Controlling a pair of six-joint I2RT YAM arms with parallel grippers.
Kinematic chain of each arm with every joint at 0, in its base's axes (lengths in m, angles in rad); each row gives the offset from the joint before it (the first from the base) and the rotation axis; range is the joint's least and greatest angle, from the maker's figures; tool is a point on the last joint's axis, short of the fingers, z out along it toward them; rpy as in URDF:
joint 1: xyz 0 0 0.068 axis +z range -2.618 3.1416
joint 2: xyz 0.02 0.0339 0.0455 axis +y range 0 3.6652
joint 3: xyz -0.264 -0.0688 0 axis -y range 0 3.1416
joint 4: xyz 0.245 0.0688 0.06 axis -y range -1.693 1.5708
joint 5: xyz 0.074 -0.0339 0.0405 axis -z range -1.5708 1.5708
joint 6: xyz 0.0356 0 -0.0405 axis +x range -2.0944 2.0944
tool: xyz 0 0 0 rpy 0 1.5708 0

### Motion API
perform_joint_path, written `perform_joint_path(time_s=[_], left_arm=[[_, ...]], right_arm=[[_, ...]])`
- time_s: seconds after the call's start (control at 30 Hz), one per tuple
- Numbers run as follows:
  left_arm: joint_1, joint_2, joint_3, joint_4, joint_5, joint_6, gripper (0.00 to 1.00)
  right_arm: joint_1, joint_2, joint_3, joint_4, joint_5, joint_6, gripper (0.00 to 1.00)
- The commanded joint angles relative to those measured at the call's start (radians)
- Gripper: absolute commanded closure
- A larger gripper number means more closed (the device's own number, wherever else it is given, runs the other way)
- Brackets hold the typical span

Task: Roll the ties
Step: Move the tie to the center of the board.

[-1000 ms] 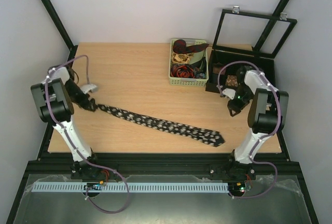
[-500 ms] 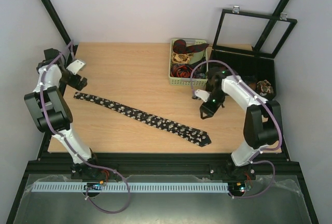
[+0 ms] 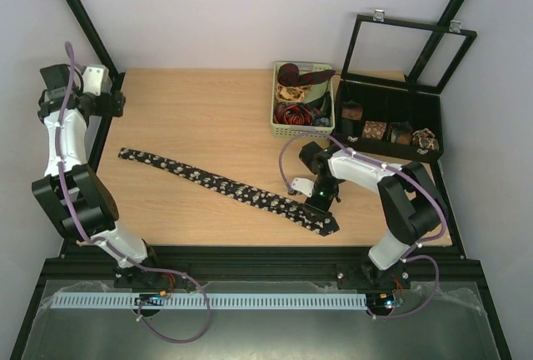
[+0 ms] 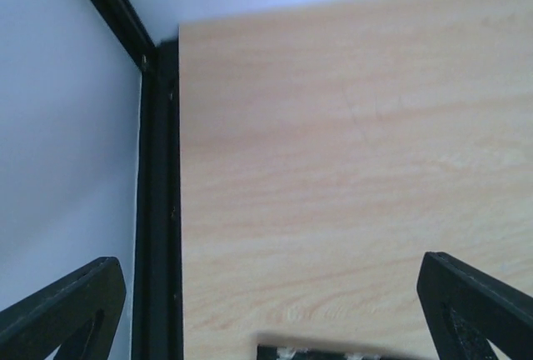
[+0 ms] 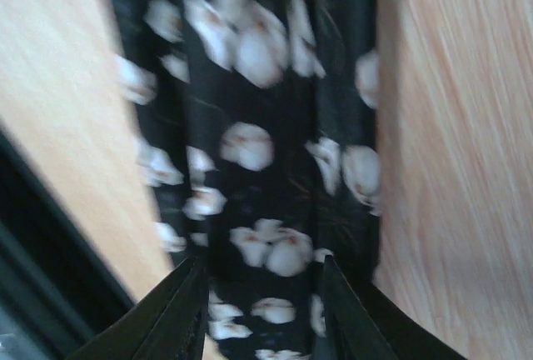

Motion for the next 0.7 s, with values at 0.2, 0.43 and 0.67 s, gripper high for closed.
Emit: perform_joint_path(time_s=[0.2,0.43,0.67], left_arm=[[-0.099,-0.059,0.007,-0.106,0.166,0.074,0.01],[-0.380,-0.206,-0.310,-0.068,0.014,0.246,0.01],[-0.555,-0.151,-0.398,-0.151,-0.025,0.349,0.01]], right_arm=[[-0.193,-0.154,-0.277,0.035,0.397,-0.212,0.63],[-0.732,-0.215,-0.359,0.445,0.626,-0.773,0.62],[-0.794,0.058,0.219,0.098,0.394,-0.418,0.53]])
